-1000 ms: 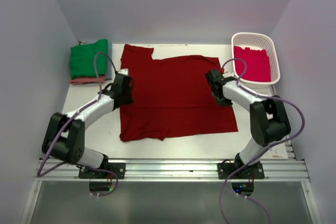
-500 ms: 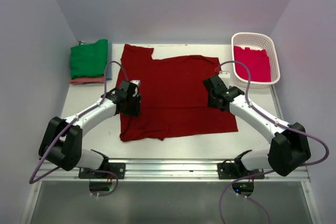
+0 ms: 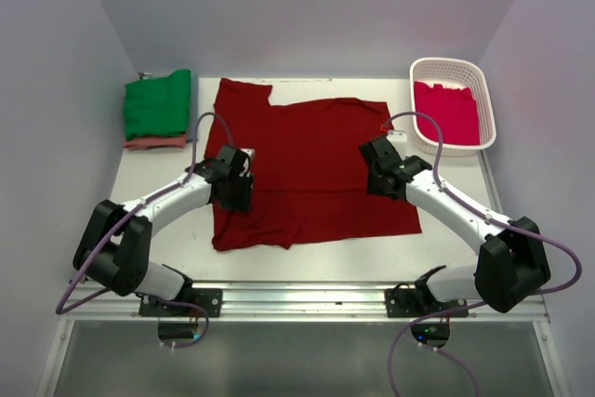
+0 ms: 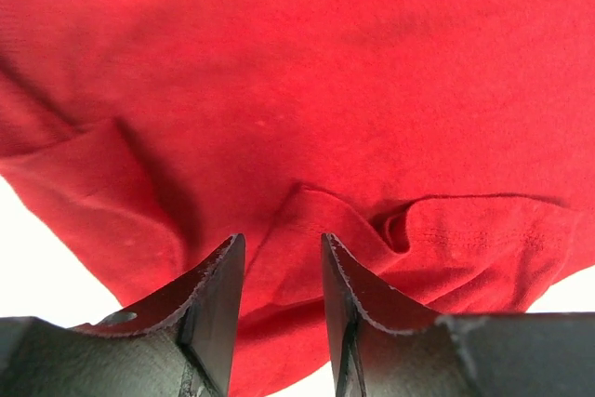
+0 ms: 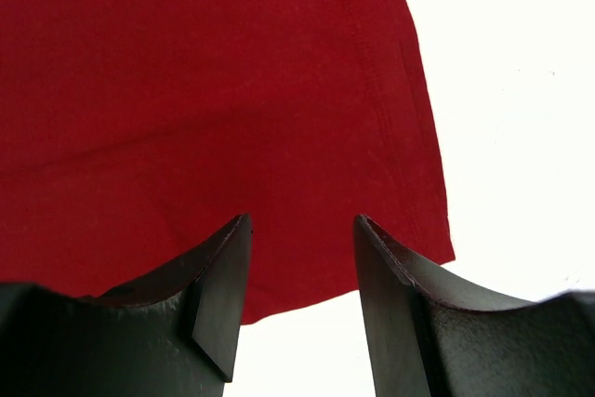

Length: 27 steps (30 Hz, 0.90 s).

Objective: Fold and stack the t-shirts
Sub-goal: Flatten the tshirt out

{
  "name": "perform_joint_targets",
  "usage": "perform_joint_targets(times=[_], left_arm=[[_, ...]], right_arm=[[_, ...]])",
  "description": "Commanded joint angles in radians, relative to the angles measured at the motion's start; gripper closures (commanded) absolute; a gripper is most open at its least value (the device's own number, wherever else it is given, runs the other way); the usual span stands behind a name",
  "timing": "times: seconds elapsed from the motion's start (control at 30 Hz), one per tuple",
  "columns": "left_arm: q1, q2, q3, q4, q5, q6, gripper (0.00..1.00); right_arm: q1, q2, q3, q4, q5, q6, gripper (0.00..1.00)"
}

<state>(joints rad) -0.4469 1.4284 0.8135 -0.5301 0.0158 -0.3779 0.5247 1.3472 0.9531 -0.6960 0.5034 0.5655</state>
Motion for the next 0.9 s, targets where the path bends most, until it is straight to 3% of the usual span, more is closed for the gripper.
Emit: perform_joint_targets(times=[0.0, 0.6, 0.87], left_arm=[[-0.030, 0.029, 0.013, 0.038, 0.033, 0.013, 0.59], [-0.056, 0.115, 0.075, 0.074, -0.011, -0.010, 0.64], [-0.061, 0.130, 0.081, 0.065, -0.011, -0.015, 0.74]], right_arm=[[0.003, -0.025, 0.009, -0.002, 0.014, 0.016, 0.48], [0.005, -0.002, 0.010, 0.010, 0.026, 0.007, 0.48], [0.005, -0.006, 0.004, 0.009, 0.046, 0.004, 0.48]])
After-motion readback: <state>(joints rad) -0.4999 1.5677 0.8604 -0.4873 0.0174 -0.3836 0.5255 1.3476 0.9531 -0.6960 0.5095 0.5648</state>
